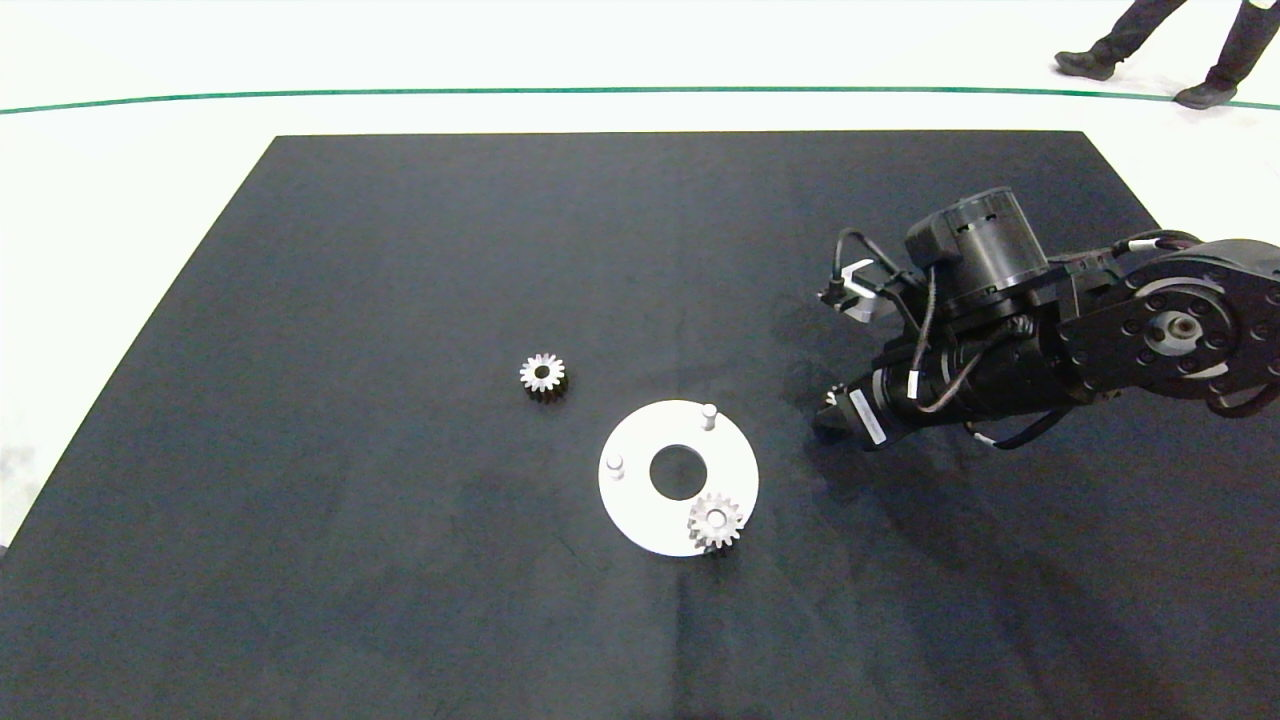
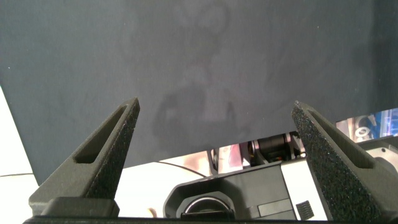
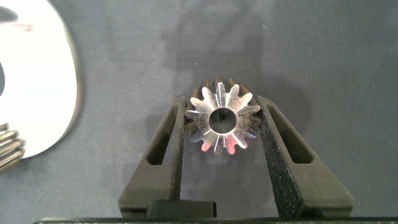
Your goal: Install three planetary gears onto the carrier pins
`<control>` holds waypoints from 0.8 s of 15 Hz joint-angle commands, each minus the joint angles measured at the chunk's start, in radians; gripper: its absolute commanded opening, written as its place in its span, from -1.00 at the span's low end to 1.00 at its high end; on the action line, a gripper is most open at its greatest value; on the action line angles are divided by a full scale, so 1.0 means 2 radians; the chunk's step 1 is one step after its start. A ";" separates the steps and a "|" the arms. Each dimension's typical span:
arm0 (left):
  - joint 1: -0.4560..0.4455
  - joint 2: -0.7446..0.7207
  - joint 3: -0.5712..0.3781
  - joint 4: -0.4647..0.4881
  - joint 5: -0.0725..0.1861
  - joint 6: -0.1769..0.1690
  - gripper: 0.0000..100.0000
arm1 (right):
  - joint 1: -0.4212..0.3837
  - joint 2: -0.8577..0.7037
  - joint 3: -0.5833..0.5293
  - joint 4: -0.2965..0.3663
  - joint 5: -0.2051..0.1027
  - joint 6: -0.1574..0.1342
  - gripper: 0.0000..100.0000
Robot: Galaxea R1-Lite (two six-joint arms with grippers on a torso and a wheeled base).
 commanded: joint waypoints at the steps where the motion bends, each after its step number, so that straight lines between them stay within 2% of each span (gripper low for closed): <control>1: -0.001 0.002 0.001 0.003 0.000 0.000 1.00 | 0.015 -0.017 -0.004 0.003 -0.001 -0.012 -0.80; 3: -0.001 0.003 0.001 0.003 0.000 0.000 1.00 | 0.033 -0.035 -0.020 0.033 -0.001 -0.021 -0.80; 6: -0.001 0.005 0.000 0.003 0.000 0.000 1.00 | 0.055 -0.038 -0.071 0.100 -0.002 -0.021 -0.80; 8: -0.001 0.004 0.001 0.003 0.000 0.000 1.00 | 0.066 -0.033 -0.096 0.107 -0.003 -0.022 -0.80; 12: -0.001 0.005 0.000 0.003 0.000 0.000 1.00 | 0.089 -0.009 -0.159 0.153 -0.005 -0.023 -0.80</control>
